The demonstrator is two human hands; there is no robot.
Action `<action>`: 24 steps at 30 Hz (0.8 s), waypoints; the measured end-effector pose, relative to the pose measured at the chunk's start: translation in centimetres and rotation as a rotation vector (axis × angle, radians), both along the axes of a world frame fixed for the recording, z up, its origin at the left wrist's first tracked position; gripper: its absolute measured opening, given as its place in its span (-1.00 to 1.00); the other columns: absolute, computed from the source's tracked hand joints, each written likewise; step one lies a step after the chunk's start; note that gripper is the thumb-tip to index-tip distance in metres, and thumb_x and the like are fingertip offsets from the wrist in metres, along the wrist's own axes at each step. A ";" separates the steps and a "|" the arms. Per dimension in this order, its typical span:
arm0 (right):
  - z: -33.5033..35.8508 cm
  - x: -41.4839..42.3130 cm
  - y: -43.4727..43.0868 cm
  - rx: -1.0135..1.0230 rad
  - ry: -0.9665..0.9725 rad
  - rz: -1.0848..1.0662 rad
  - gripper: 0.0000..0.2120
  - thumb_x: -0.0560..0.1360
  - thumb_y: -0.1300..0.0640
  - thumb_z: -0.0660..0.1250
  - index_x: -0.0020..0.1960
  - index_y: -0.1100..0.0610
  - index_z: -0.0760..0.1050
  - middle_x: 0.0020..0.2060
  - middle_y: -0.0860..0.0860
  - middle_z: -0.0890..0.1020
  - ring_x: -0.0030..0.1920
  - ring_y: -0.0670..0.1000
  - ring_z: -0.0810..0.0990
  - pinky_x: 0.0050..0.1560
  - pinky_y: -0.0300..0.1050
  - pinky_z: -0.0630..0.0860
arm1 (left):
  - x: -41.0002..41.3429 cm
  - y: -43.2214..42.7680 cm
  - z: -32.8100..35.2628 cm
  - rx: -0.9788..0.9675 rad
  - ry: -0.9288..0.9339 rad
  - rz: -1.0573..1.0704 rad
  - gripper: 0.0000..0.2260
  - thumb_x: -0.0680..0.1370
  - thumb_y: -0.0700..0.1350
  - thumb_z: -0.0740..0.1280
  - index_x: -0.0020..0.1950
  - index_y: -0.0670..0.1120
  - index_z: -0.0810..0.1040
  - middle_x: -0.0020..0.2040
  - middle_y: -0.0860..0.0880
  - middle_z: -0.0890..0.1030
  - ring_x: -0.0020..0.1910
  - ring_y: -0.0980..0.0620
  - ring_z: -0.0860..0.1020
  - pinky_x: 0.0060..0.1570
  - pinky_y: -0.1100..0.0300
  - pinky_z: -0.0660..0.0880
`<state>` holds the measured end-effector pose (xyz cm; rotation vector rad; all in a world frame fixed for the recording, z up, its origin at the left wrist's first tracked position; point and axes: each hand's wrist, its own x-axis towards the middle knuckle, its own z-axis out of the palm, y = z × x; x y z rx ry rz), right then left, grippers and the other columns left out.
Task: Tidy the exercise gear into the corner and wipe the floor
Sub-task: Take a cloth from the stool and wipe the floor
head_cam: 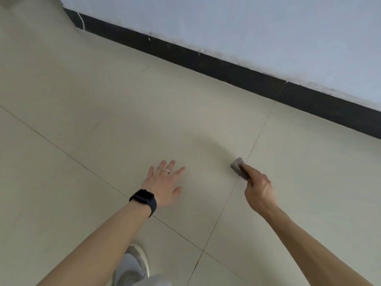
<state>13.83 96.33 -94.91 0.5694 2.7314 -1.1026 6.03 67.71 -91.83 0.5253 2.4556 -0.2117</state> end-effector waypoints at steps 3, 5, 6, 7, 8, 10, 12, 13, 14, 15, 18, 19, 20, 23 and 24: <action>-1.8 3.2 1.0 0.119 0.036 -0.145 -0.32 0.49 0.47 0.07 0.51 -0.02 0.35 0.42 -0.06 0.47 0.31 0.13 0.41 0.24 -0.07 0.39 | 0.8 0.7 -3.5 0.086 0.010 -0.082 -0.39 0.63 0.25 0.02 0.57 0.28 -0.27 0.62 0.02 -0.30 0.59 -0.15 -0.28 0.52 -0.23 -0.19; -2.3 5.0 1.8 0.183 0.035 -0.323 -0.24 0.43 0.51 0.06 0.53 0.00 0.31 0.47 -0.07 0.42 0.33 0.15 0.36 0.27 -0.01 0.40 | 1.1 1.9 -4.9 0.157 0.010 -0.126 -0.39 0.62 0.28 0.01 0.56 0.30 -0.27 0.60 0.06 -0.34 0.58 -0.13 -0.31 0.51 -0.24 -0.23; -2.4 6.0 2.0 0.199 0.026 -0.439 -0.20 0.39 0.52 0.05 0.54 -0.01 0.28 0.48 -0.08 0.40 0.33 0.14 0.34 0.29 0.01 0.39 | 1.3 2.4 -5.3 0.192 0.008 -0.151 -0.39 0.62 0.29 0.01 0.56 0.31 -0.26 0.59 0.07 -0.35 0.58 -0.12 -0.31 0.51 -0.25 -0.24; -2.5 7.1 2.1 0.196 0.003 -0.566 -0.16 0.36 0.51 0.04 0.55 -0.05 0.25 0.48 -0.10 0.39 0.32 0.12 0.32 0.32 0.02 0.38 | 1.4 2.8 -5.6 0.217 0.008 -0.183 -0.39 0.61 0.30 0.01 0.56 0.32 -0.26 0.59 0.08 -0.36 0.58 -0.11 -0.32 0.50 -0.26 -0.24; -2.7 8.4 2.1 0.179 -0.034 -0.687 -0.12 0.34 0.50 0.04 0.55 -0.11 0.21 0.48 -0.13 0.39 0.30 0.10 0.30 0.34 0.03 0.37 | 1.3 3.1 -6.0 0.236 0.011 -0.223 -0.39 0.61 0.31 0.00 0.56 0.32 -0.25 0.59 0.09 -0.37 0.58 -0.11 -0.31 0.50 -0.27 -0.24; -3.1 11.4 1.0 0.165 -0.106 -0.861 -0.06 0.31 0.49 0.04 0.54 -0.22 0.13 0.45 -0.13 0.41 0.27 0.08 0.28 0.36 0.07 0.36 | 0.8 3.3 -6.7 0.280 0.035 -0.304 -0.39 0.60 0.32 0.00 0.58 0.31 -0.20 0.61 0.08 -0.32 0.59 -0.11 -0.27 0.49 -0.33 -0.16; -3.8 13.9 -1.0 0.230 -0.144 -0.927 -0.08 0.31 0.47 0.06 0.56 -0.18 0.14 0.47 -0.11 0.41 0.28 0.11 0.30 0.38 0.05 0.33 | -0.3 3.2 -7.6 0.302 0.061 -0.377 -0.38 0.58 0.34 -0.02 0.59 0.28 -0.14 0.63 0.06 -0.24 0.61 -0.12 -0.20 0.47 -0.40 -0.06; -4.2 14.7 -2.5 0.286 -0.141 -0.906 -0.12 0.31 0.44 0.06 0.57 -0.08 0.18 0.49 -0.09 0.38 0.28 0.15 0.33 0.37 0.02 0.32 | -0.8 2.9 -8.1 0.293 0.070 -0.407 -0.38 0.57 0.35 -0.03 0.60 0.28 -0.14 0.63 0.05 -0.22 0.61 -0.12 -0.19 0.45 -0.42 -0.03; -4.7 15.1 -4.2 0.346 -0.123 -0.848 -0.17 0.31 0.41 0.06 0.57 0.03 0.24 0.51 -0.05 0.36 0.27 0.19 0.36 0.36 0.02 0.33 | -1.3 2.7 -8.7 0.288 0.078 -0.430 -0.37 0.57 0.37 -0.05 0.60 0.27 -0.15 0.63 0.05 -0.21 0.61 -0.12 -0.18 0.43 -0.44 -0.02; -5.1 15.1 -6.0 0.386 -0.106 -0.777 -0.23 0.32 0.39 0.07 0.54 0.12 0.29 0.51 -0.02 0.36 0.25 0.21 0.40 0.34 0.02 0.35 | -1.6 2.5 -9.1 0.292 0.085 -0.447 -0.37 0.57 0.37 -0.05 0.60 0.27 -0.15 0.64 0.06 -0.21 0.61 -0.11 -0.18 0.42 -0.45 -0.02; -5.4 13.1 -12.6 0.379 -0.024 -0.493 -0.40 0.44 0.33 0.13 0.49 0.17 0.38 0.50 0.00 0.38 0.27 0.16 0.43 0.26 0.00 0.42 | -1.5 2.2 -10.0 0.353 0.111 -0.466 -0.36 0.57 0.37 0.01 0.61 0.24 -0.05 0.65 0.05 -0.12 0.62 -0.11 -0.12 0.41 -0.46 -0.05; -5.1 12.1 -14.8 0.343 0.000 -0.327 -0.40 0.45 0.31 0.15 0.49 0.14 0.40 0.50 -0.04 0.38 0.28 0.13 0.44 0.23 -0.02 0.45 | -1.4 2.1 -10.1 0.377 0.120 -0.469 -0.36 0.56 0.36 0.03 0.61 0.23 0.00 0.65 0.04 -0.07 0.62 -0.12 -0.09 0.41 -0.46 -0.05; -4.7 11.4 -16.6 0.317 0.026 -0.140 -0.40 0.43 0.30 0.16 0.48 0.10 0.41 0.50 -0.06 0.39 0.29 0.10 0.46 0.20 -0.04 0.47 | -1.2 2.0 -10.2 0.394 0.134 -0.477 -0.37 0.56 0.34 0.05 0.61 0.22 0.04 0.65 0.04 -0.04 0.62 -0.12 -0.06 0.42 -0.46 -0.06; -4.3 11.0 -16.8 0.311 0.062 0.172 -0.39 0.41 0.32 0.19 0.45 0.07 0.44 0.48 -0.07 0.41 0.31 0.04 0.50 0.19 -0.07 0.49 | -1.4 1.8 -10.5 0.420 0.157 -0.487 -0.38 0.56 0.32 0.08 0.60 0.20 0.10 0.64 0.02 0.00 0.62 -0.13 -0.03 0.43 -0.45 -0.07; -4.3 11.4 -15.3 0.332 0.042 0.110 -0.39 0.41 0.33 0.18 0.45 0.08 0.45 0.47 -0.07 0.42 0.31 0.04 0.49 0.19 -0.06 0.49 | -1.4 1.8 -10.5 0.421 0.158 -0.486 -0.38 0.56 0.31 0.08 0.60 0.20 0.11 0.64 0.02 0.00 0.62 -0.13 -0.03 0.43 -0.45 -0.08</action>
